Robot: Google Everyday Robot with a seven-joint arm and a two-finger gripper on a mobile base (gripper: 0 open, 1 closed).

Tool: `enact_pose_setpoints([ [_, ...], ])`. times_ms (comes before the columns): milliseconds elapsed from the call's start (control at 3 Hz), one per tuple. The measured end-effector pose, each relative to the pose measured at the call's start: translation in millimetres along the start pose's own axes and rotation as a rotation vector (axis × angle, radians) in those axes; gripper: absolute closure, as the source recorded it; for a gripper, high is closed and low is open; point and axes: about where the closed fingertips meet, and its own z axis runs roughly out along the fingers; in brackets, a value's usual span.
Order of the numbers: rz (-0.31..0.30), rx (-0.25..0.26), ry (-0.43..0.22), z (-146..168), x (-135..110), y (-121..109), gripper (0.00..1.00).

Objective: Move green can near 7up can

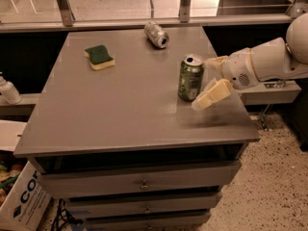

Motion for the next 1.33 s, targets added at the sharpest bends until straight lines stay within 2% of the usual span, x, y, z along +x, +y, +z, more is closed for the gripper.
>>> enact_pose_setpoints([
  [333,0.003,-0.043,-0.078,24.8,-5.4,-2.3,0.0],
  [667,0.012,-0.077,-0.157,44.8,-14.1,-0.4,0.19],
  [1333,-0.002,-0.068,-0.213,33.6,-27.5,-8.7,0.64],
])
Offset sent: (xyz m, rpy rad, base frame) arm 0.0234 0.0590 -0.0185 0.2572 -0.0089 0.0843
